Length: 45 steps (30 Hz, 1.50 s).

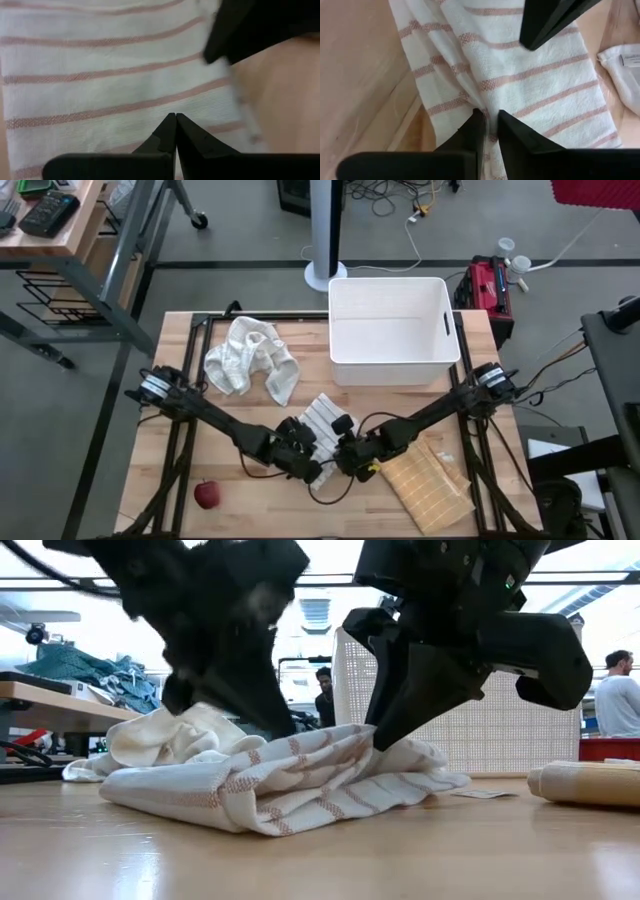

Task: Fold towel
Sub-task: Fold the white striped towel

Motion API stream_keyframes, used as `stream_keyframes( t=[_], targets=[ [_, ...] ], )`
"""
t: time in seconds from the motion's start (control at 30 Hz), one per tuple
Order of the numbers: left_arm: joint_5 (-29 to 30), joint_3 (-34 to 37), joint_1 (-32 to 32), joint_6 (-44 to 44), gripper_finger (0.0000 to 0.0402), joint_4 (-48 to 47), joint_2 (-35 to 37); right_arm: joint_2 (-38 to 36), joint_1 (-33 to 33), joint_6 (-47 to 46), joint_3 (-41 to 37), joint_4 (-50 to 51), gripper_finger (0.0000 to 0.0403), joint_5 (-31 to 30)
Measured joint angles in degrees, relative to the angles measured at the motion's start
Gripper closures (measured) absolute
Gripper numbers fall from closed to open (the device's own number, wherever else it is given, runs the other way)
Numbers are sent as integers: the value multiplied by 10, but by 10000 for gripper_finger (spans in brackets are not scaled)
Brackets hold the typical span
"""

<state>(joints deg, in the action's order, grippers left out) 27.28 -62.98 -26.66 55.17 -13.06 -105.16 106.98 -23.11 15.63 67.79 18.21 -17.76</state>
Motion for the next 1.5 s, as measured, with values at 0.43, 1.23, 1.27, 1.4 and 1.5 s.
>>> stream_keyframes(
  t=[0.43,1.23,1.27,1.4,1.5],
  targets=[
    [-63,-116,-39,-57,401,-65,-14,34,11,-26,-5,-32,372,-30],
    [213,-282,-128,85,401,-319,-135,-64,28,-107,36,36,402,58],
    [214,-282,-128,92,401,-327,-131,-65,28,-108,43,54,402,57],
    [227,-282,-126,165,401,-406,-130,-71,24,-117,85,138,402,41],
    [230,-281,-123,259,402,-499,-130,-71,16,-133,116,197,402,42]
  ],
)
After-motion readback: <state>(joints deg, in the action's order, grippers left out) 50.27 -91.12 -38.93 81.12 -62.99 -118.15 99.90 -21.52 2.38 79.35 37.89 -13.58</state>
